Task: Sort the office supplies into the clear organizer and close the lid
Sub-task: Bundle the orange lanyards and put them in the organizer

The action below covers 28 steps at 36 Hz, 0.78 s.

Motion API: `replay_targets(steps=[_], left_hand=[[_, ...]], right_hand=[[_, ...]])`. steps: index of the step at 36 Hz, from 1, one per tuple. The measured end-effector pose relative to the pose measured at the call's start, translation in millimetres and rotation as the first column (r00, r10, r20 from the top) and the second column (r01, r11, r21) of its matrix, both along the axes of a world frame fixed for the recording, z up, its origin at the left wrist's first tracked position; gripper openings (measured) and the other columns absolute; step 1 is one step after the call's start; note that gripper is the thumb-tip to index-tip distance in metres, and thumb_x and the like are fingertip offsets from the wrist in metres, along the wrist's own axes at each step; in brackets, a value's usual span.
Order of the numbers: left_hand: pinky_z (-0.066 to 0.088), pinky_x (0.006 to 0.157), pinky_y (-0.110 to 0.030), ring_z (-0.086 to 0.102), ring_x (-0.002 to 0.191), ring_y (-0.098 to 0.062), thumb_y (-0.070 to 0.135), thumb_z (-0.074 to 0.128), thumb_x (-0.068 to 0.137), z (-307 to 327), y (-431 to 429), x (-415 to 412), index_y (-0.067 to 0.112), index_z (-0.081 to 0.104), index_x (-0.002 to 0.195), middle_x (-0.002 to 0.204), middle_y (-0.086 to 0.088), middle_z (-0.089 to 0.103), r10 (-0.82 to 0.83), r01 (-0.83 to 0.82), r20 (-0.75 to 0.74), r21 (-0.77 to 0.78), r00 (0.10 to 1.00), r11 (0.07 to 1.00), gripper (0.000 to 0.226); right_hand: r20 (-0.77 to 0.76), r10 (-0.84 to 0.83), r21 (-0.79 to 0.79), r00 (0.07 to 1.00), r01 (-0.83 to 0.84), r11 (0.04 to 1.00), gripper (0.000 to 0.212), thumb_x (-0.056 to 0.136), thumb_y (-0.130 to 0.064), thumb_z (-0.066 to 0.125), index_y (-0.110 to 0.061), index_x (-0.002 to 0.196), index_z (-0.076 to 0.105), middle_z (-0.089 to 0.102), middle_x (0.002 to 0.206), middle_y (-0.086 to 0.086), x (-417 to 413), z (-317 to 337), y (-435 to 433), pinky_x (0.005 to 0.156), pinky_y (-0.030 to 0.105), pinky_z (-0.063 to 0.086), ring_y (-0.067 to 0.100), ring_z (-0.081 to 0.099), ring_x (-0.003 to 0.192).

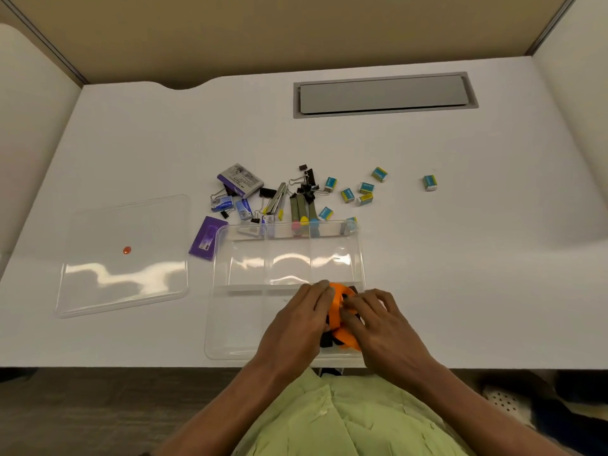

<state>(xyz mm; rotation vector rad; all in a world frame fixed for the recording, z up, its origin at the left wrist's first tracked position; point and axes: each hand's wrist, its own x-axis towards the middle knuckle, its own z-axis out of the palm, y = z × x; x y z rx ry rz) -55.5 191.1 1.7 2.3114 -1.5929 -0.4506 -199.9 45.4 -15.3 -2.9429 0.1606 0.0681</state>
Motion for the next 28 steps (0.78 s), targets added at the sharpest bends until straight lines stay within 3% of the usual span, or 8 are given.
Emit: replay_targets(steps=[2, 8, 13, 18, 20, 23, 26, 28], left_hand=[[0.060, 0.092, -0.030, 0.059, 0.122, -0.022, 0.003, 0.082, 0.075, 1, 0, -1, 0.010, 0.057, 0.135, 0.134, -0.005, 0.062, -0.102, 0.102, 0.040, 0.009, 0.994, 0.995, 0.066], [0.059, 0.069, -0.030, 0.063, 0.095, -0.017, 0.009, 0.083, 0.073, -12, -9, -4, 0.015, 0.074, 0.099, 0.100, 0.000, 0.069, -0.220, 0.208, 0.159, 0.087, 0.963, 0.974, 0.028], [0.057, 0.062, -0.028, 0.063, 0.091, -0.016, 0.012, 0.087, 0.068, -14, -24, -3, 0.019, 0.075, 0.087, 0.094, 0.002, 0.067, -0.187, 0.175, 0.085, 0.131, 0.979, 0.976, 0.023], [0.056, 0.080, -0.037, 0.057, 0.106, -0.018, 0.015, 0.074, 0.083, -9, -26, 3, 0.016, 0.071, 0.101, 0.111, -0.001, 0.063, -0.137, 0.143, -0.046, 0.174, 0.989, 0.974, 0.018], [0.052, 0.087, -0.034, 0.056, 0.109, -0.019, 0.013, 0.070, 0.087, 4, -29, 6, 0.014, 0.070, 0.104, 0.113, -0.003, 0.066, -0.118, 0.137, -0.115, 0.174, 0.986, 0.975, 0.018], [0.045, 0.079, -0.031, 0.058, 0.099, -0.022, 0.006, 0.067, 0.085, 23, -33, 15, 0.012, 0.067, 0.103, 0.107, -0.007, 0.067, -0.067, 0.113, -0.196, 0.233, 0.978, 0.966, 0.020], [0.054, 0.081, -0.037, 0.063, 0.095, -0.023, 0.001, 0.067, 0.079, 35, -35, 32, 0.018, 0.072, 0.112, 0.105, -0.006, 0.072, -0.002, 0.061, -0.240, 0.239, 0.971, 0.969, 0.037], [0.059, 0.089, -0.040, 0.065, 0.101, -0.018, 0.007, 0.069, 0.083, 42, -39, 48, 0.025, 0.074, 0.120, 0.111, -0.001, 0.075, 0.068, -0.011, -0.250, 0.223, 0.966, 0.975, 0.042]], right_hand=[[0.016, 0.041, -0.025, 0.999, -0.041, 0.999, 0.053, 0.079, -0.016, 0.072, -0.013, 0.130, 0.061, 0.059, 0.134, 0.010, -4, -1, -1, 0.114, 0.052, 0.034, 0.030, 0.054, 0.125], [0.025, 0.023, -0.165, 0.999, -0.018, 0.986, 0.030, 0.082, -0.002, 0.051, -0.008, 0.104, 0.071, 0.066, 0.112, 0.012, 4, -2, 6, 0.117, 0.058, 0.030, 0.033, 0.058, 0.115], [-0.017, -0.001, -0.146, 1.000, -0.001, 0.989, 0.013, 0.077, -0.024, 0.078, -0.017, 0.087, 0.077, 0.071, 0.097, 0.008, 23, 0, 9, 0.117, 0.055, 0.026, 0.029, 0.064, 0.109], [-0.066, -0.005, -0.091, 0.998, -0.001, 0.996, 0.016, 0.065, -0.024, 0.087, -0.023, 0.077, 0.076, 0.070, 0.082, 0.002, 31, 11, 7, 0.116, 0.054, 0.036, 0.024, 0.067, 0.095], [-0.091, -0.027, -0.071, 0.995, 0.020, 0.997, 0.021, 0.061, -0.022, 0.089, -0.022, 0.078, 0.077, 0.071, 0.081, 0.002, 31, 14, 5, 0.112, 0.053, 0.043, 0.022, 0.069, 0.092], [-0.112, -0.078, -0.036, 0.991, 0.074, 0.997, 0.024, 0.059, -0.021, 0.088, -0.020, 0.080, 0.077, 0.072, 0.080, 0.003, 35, 26, 1, 0.101, 0.049, 0.052, 0.024, 0.070, 0.086], [-0.105, -0.255, -0.019, 0.961, 0.255, 0.967, 0.018, 0.055, -0.011, 0.081, -0.020, 0.064, 0.068, 0.063, 0.063, 0.000, 43, 43, -3, 0.072, 0.039, 0.055, 0.023, 0.058, 0.063], [-0.076, -0.384, 0.028, 0.920, 0.387, 0.922, 0.013, 0.065, -0.009, 0.077, -0.021, 0.067, 0.071, 0.063, 0.065, -0.002, 52, 51, -10, 0.061, 0.033, 0.050, 0.021, 0.056, 0.062]])
